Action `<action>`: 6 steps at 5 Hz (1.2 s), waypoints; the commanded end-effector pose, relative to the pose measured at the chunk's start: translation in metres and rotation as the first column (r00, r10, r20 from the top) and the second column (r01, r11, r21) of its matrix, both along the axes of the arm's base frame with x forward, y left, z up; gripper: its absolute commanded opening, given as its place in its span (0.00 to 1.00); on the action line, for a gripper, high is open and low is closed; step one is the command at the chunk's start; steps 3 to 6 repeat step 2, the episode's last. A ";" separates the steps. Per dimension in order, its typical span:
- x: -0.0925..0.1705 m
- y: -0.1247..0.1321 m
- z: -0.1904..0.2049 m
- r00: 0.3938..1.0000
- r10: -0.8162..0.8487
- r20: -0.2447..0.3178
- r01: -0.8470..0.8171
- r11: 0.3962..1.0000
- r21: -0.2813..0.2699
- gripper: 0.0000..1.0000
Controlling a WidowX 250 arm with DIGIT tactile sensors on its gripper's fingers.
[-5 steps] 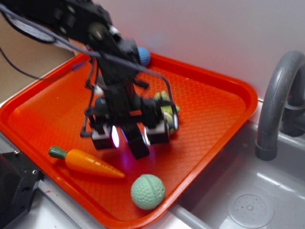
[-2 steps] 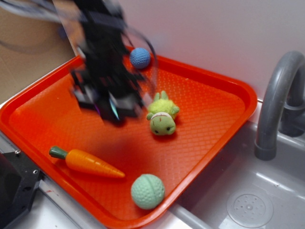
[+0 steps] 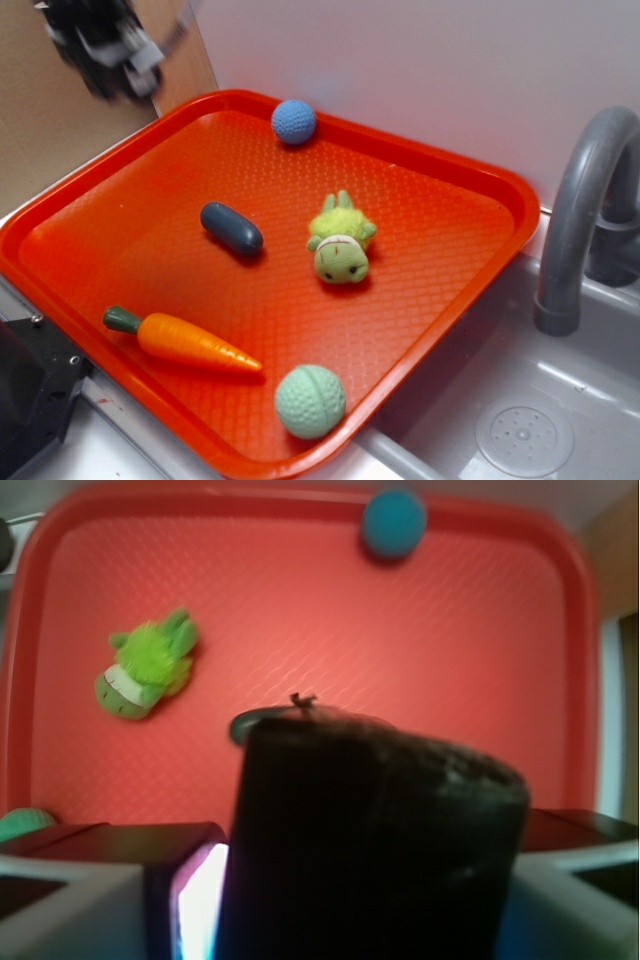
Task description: Grab the black box.
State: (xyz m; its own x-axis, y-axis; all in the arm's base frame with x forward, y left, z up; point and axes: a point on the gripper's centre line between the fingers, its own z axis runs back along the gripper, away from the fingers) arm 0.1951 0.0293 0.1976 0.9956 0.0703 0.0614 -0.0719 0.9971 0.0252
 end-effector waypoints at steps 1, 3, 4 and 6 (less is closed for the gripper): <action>0.011 0.002 0.016 1.000 0.008 0.009 -0.008 1.000 -0.007 0.00; 0.013 -0.006 0.006 1.000 0.017 -0.002 -0.017 1.000 0.020 0.00; 0.013 -0.006 0.006 1.000 0.017 -0.002 -0.017 1.000 0.020 0.00; 0.013 -0.006 0.006 1.000 0.017 -0.002 -0.017 1.000 0.020 0.00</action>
